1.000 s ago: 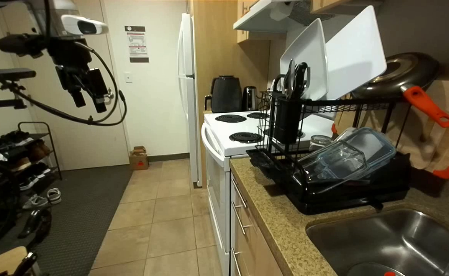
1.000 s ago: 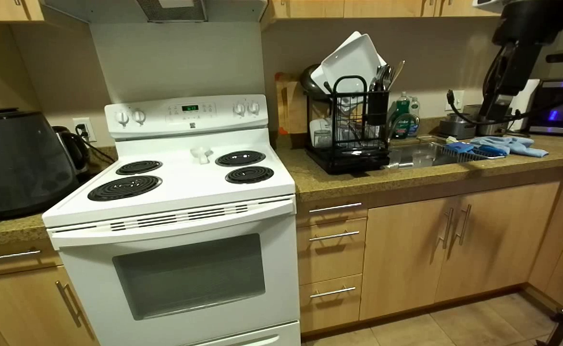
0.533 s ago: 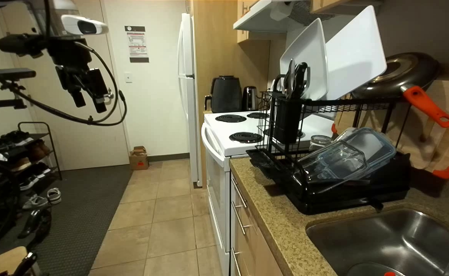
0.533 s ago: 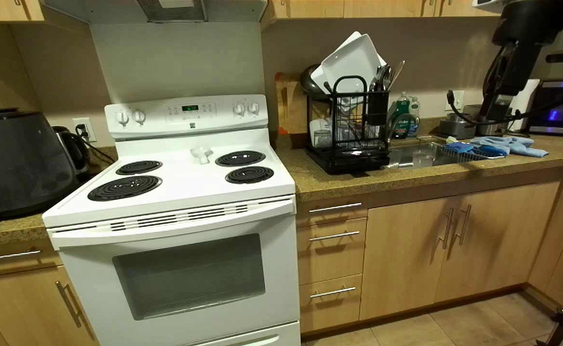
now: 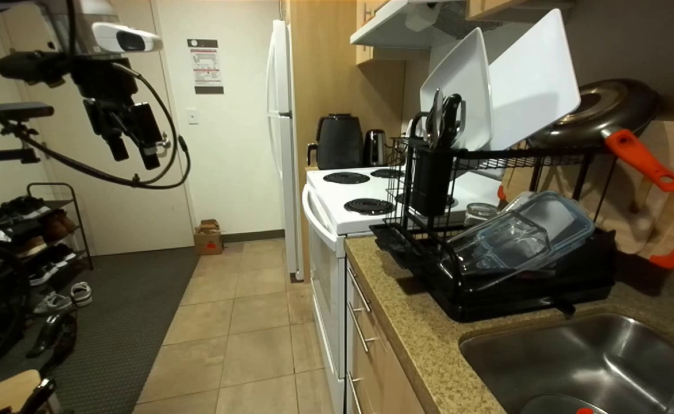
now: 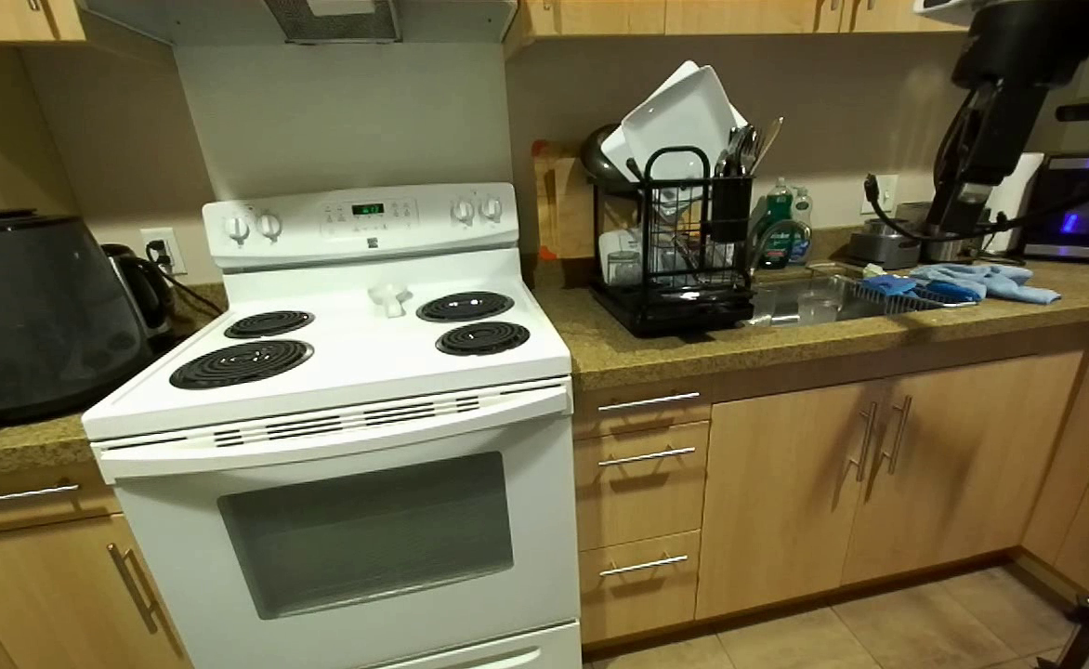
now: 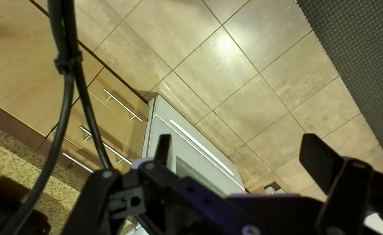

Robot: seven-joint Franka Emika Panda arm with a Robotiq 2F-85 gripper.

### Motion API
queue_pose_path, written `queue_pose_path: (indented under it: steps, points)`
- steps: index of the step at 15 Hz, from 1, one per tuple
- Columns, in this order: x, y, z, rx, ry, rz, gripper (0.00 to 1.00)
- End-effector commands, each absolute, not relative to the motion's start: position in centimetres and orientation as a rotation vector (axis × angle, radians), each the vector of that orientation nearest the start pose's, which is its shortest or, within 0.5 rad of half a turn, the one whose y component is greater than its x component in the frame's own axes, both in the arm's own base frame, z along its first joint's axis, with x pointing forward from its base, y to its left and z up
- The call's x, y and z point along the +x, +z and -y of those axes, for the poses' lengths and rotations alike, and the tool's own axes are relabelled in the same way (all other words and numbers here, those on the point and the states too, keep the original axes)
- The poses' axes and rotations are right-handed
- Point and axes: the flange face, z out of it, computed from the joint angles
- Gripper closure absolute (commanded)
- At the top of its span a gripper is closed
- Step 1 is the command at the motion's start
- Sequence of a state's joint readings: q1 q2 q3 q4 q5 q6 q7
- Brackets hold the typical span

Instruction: Open the second kitchen cabinet drawer to the right

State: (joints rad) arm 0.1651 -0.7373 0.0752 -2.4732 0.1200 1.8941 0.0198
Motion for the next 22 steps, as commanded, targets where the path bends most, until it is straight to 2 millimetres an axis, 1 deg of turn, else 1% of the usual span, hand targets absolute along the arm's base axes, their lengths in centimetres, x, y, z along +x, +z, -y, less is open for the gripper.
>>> queue_pose_path:
  steps: [1, 16, 22]
  points:
    - [33.3, 54.9, -9.5, -3.037, -0.226, 0.268, 0.0]
    - [33.3, 54.9, -9.5, -3.037, -0.226, 0.268, 0.0]
    - [34.4, 51.8, -10.0, -3.069, -0.156, 0.282, 0.0]
